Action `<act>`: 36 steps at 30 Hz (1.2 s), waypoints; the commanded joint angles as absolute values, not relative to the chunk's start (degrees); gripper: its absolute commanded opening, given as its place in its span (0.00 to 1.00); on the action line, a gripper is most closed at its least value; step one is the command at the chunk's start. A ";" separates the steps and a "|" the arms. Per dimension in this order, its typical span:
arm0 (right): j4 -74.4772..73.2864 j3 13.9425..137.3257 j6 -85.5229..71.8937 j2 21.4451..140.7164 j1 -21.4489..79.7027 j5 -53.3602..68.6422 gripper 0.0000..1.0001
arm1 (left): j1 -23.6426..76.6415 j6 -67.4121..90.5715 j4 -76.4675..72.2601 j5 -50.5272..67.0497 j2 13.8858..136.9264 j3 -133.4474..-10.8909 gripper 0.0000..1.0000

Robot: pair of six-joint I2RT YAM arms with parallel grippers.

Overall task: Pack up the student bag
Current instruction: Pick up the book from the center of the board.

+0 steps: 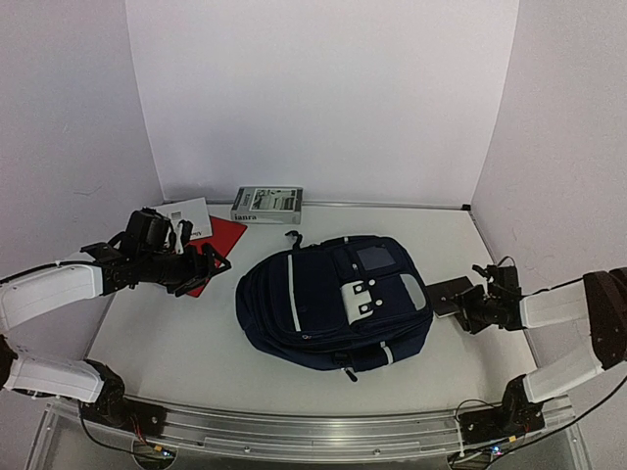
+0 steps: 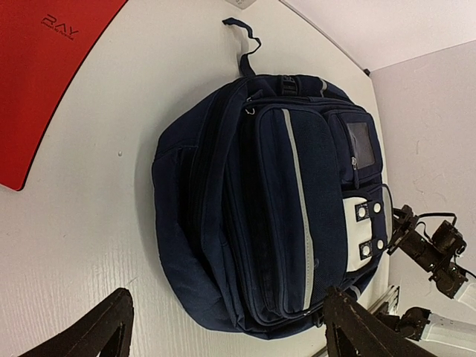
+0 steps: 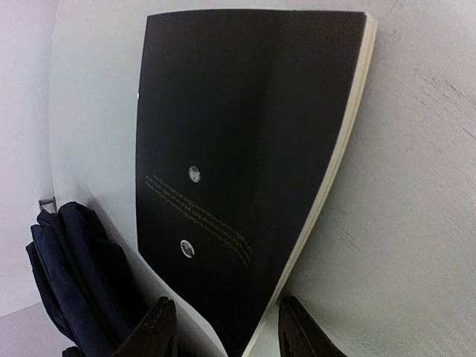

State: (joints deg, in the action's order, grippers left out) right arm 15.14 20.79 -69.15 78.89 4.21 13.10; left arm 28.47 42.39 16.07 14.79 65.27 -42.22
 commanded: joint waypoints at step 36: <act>10.82 33.83 -58.02 62.56 3.88 13.99 0.00 | 27.51 41.37 21.12 12.21 60.46 -46.21 0.88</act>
State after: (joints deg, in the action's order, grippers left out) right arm 15.19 27.17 -63.56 65.54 4.14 11.00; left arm 27.79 41.98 21.11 12.82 61.36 -43.28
